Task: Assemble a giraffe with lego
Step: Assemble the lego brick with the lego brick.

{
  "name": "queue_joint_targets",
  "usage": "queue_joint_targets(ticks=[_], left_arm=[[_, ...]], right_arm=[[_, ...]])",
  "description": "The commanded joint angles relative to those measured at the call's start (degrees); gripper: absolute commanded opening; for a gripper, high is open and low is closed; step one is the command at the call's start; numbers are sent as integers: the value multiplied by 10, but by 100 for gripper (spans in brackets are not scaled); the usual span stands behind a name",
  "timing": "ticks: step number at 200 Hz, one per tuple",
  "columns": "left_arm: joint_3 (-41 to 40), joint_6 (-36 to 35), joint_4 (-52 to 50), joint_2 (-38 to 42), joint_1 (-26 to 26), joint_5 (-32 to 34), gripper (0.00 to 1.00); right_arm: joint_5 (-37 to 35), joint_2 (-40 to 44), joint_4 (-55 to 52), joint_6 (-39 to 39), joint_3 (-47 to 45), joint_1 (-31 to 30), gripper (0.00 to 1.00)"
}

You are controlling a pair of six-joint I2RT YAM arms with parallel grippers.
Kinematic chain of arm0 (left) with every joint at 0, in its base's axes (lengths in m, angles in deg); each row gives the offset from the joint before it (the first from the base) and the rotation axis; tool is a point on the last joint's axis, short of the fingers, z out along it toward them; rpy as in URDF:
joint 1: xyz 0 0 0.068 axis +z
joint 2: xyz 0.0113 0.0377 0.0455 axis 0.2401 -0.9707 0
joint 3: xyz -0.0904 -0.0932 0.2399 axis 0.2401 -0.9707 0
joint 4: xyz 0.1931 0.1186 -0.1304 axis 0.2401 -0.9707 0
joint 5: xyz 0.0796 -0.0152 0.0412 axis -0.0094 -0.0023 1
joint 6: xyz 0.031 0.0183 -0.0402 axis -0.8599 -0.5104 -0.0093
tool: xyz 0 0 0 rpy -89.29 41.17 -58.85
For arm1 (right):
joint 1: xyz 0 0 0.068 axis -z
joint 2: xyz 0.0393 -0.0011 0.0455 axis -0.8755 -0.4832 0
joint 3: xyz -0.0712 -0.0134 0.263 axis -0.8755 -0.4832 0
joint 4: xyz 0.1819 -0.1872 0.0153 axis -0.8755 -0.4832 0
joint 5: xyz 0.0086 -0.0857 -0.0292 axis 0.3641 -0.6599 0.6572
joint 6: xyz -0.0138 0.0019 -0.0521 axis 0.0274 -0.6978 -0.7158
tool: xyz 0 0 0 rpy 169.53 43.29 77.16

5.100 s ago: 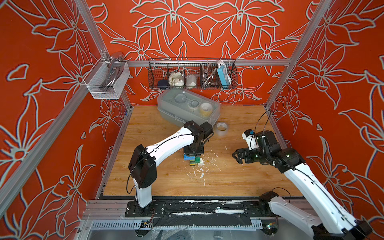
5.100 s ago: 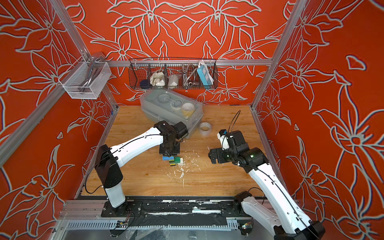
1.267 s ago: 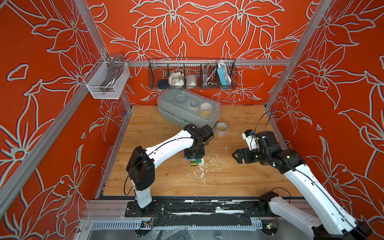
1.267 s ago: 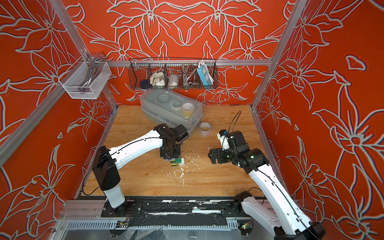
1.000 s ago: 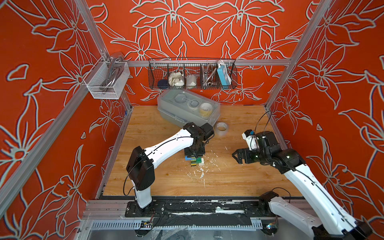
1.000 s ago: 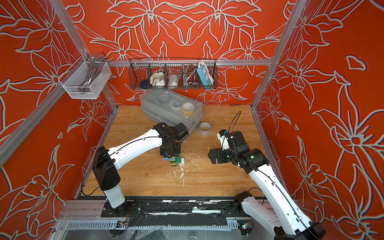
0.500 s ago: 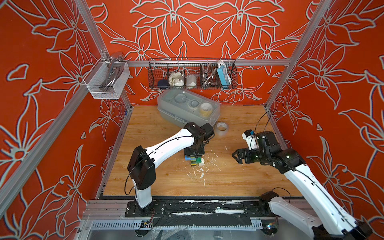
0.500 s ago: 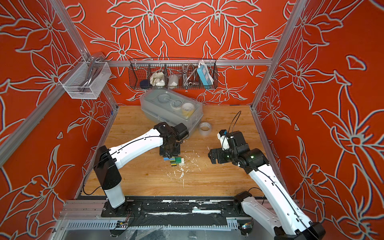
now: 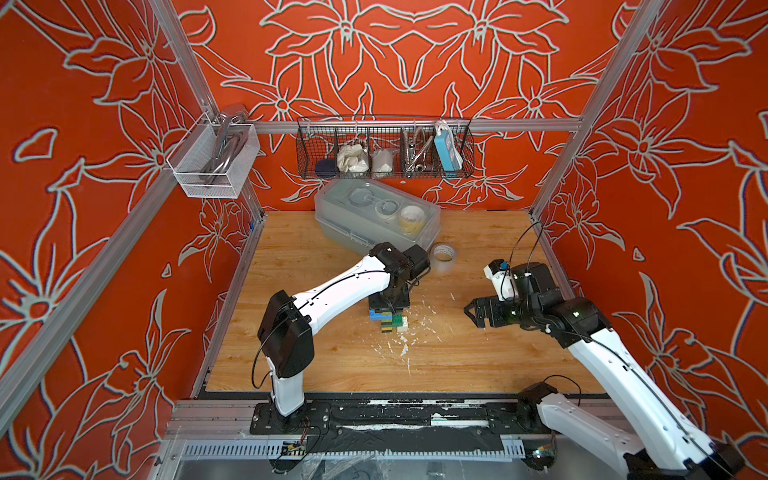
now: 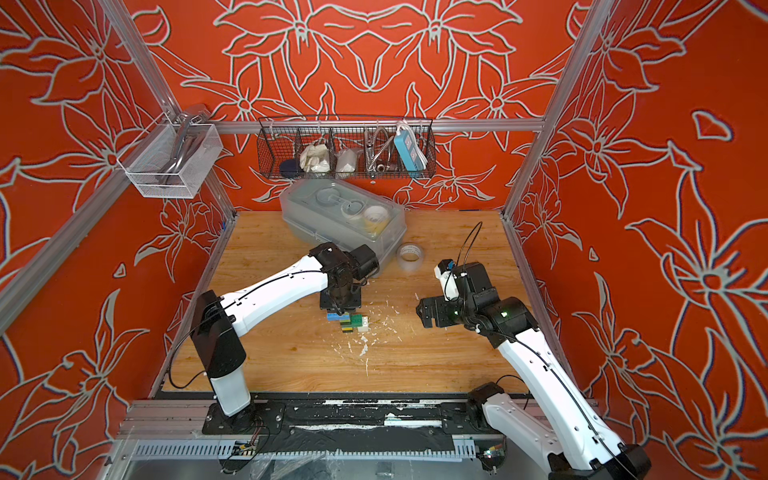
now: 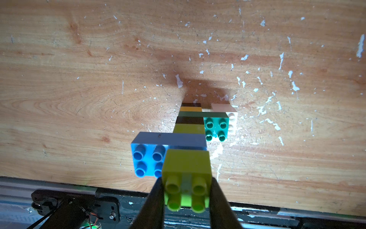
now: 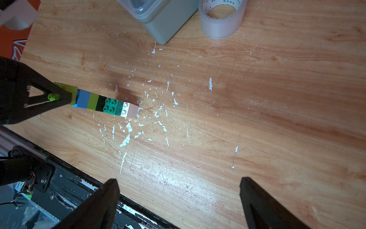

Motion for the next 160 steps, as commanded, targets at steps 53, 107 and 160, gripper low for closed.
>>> queue_joint_targets(ticks=[53, 107, 160], left_arm=[[2, -6, -16, -19, -3, -12, 23], [8, -13, -15, -31, -3, -20, 20], [8, -33, -21, -40, 10, -45, 18]], right_arm=[[-3, 9, -3, -4, -3, 3, 100], [-3, 12, -6, -6, -5, 3, 100], [-1, 19, -8, -5, -7, 3, 100]])
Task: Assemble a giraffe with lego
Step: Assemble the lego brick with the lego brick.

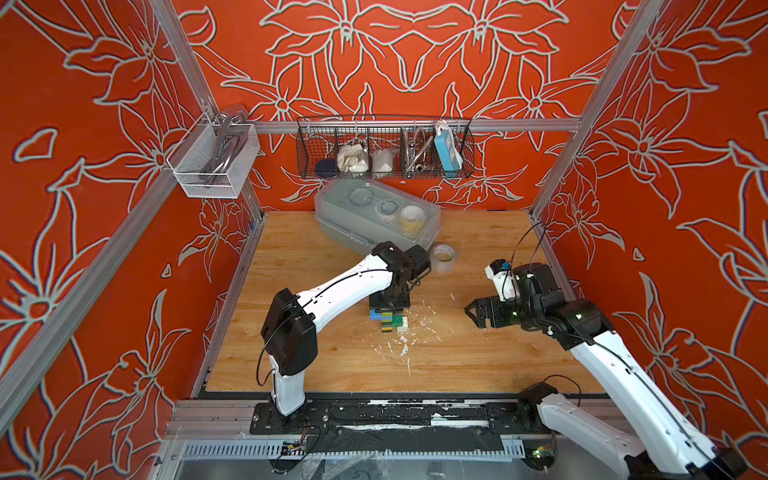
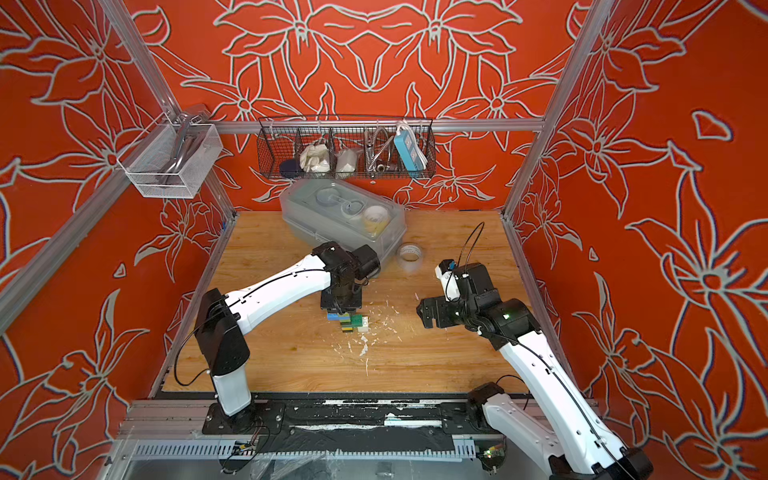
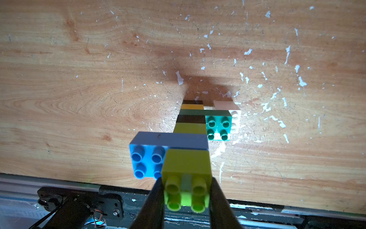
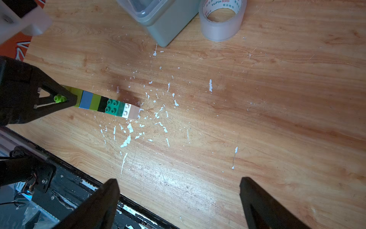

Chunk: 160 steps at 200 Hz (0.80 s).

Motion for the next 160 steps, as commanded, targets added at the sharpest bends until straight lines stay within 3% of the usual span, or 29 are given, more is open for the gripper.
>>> queue_joint_targets(ticks=[1, 160], left_arm=[[-1, -17, -11, -25, 6, -25, 18], [-23, -34, -8, -50, 11, -41, 18]], right_arm=[[-1, 9, -8, -4, -7, 3, 100], [-2, 13, -6, -4, -9, 3, 100]])
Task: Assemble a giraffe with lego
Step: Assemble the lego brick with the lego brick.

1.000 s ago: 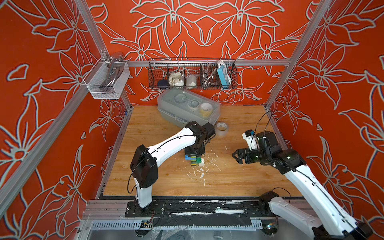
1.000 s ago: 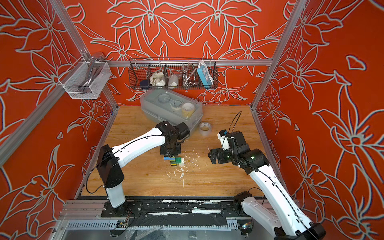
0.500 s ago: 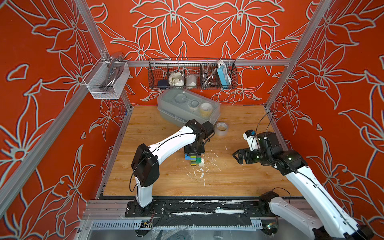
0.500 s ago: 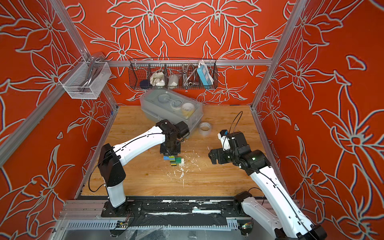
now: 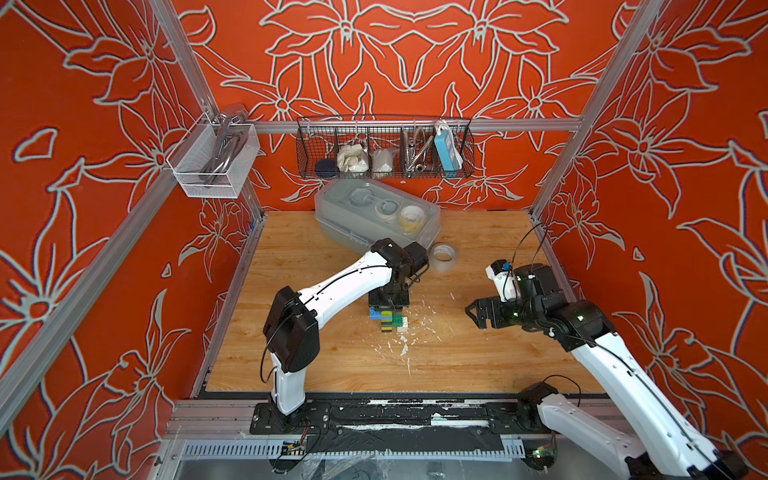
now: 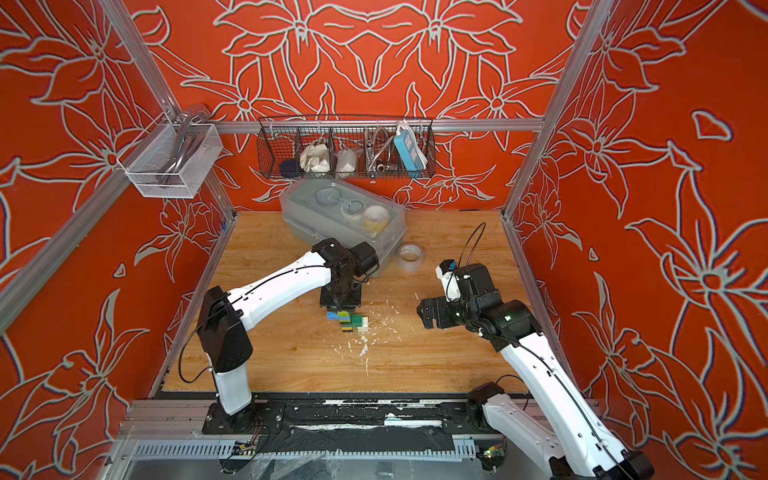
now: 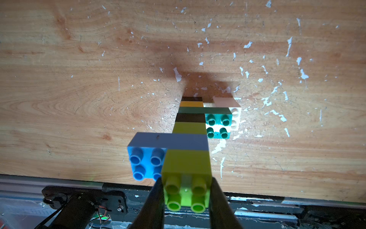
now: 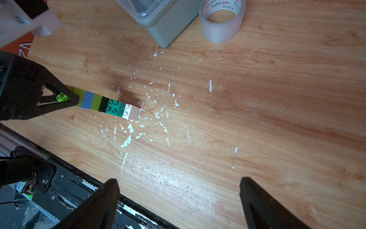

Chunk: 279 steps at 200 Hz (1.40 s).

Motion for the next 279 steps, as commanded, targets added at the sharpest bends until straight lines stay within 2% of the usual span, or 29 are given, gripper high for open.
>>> queue_joint_targets(ticks=[1, 126, 155, 201, 240, 279], left_arm=[[-34, -6, 3, -37, 0, -18, 18], [-62, -3, 7, -64, -16, -10, 18], [-42, -2, 4, -58, -16, -8, 19], [14, 4, -16, -34, -16, 7, 31], [24, 10, -18, -22, -16, 14, 42], [24, 11, -14, -14, -16, 16, 43]], right_arm=[[-2, 7, -6, -3, -7, 3, 100], [-6, 2, -3, -12, -4, 3, 100], [-8, -4, -4, -15, 4, 3, 100], [-10, -5, -10, -12, 9, 3, 100], [-9, -6, -13, -8, 14, 3, 100], [-10, -4, -17, -10, 16, 3, 100]])
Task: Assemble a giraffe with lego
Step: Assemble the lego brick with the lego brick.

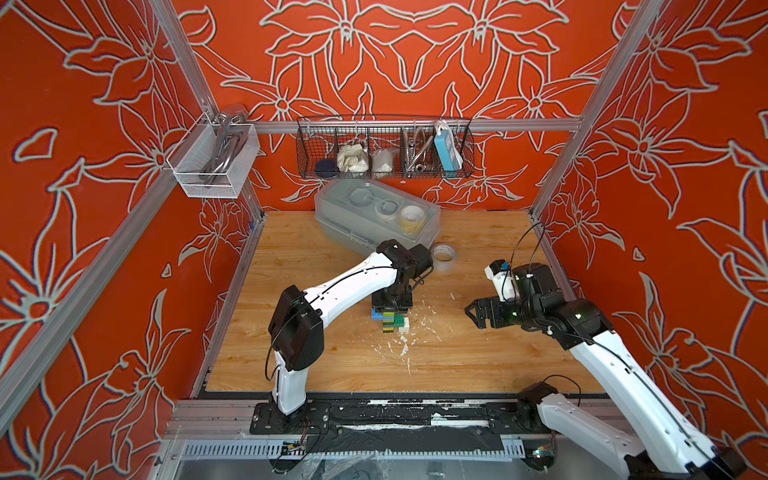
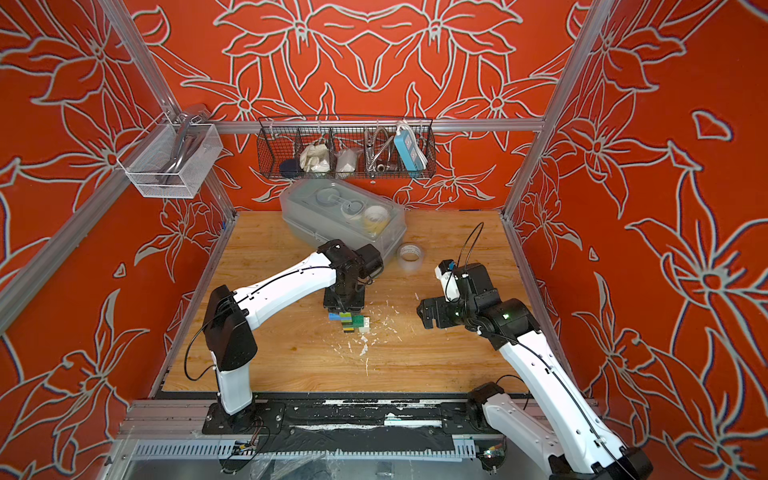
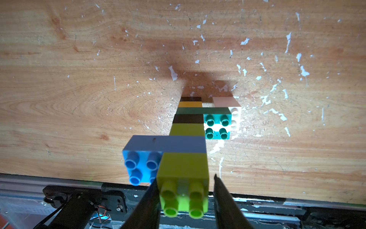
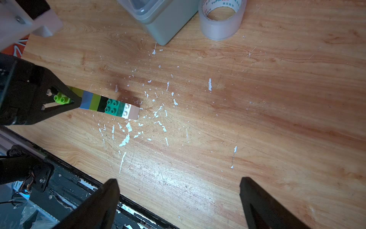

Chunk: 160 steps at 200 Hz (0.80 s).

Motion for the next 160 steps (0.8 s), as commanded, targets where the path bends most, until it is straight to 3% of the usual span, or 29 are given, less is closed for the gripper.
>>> queue_joint_targets(ticks=[1, 60, 109, 128, 160], left_arm=[[7, 3, -4, 1, -3, 3, 43], [12, -2, 1, 24, -10, 11, 56], [0, -16, 14, 107, -25, 76, 59], [-53, -28, 47, 186, -23, 80, 59], [-222, -35, 126, 346, 7, 14, 58]], right_arm=[[-8, 3, -14, -6, 15, 3, 100], [11, 4, -5, -11, 5, 3, 100], [116, 2, 87, -23, -44, -3, 100], [156, -3, 178, -14, -90, -23, 100], [150, -54, 270, -44, -113, -75, 100]])
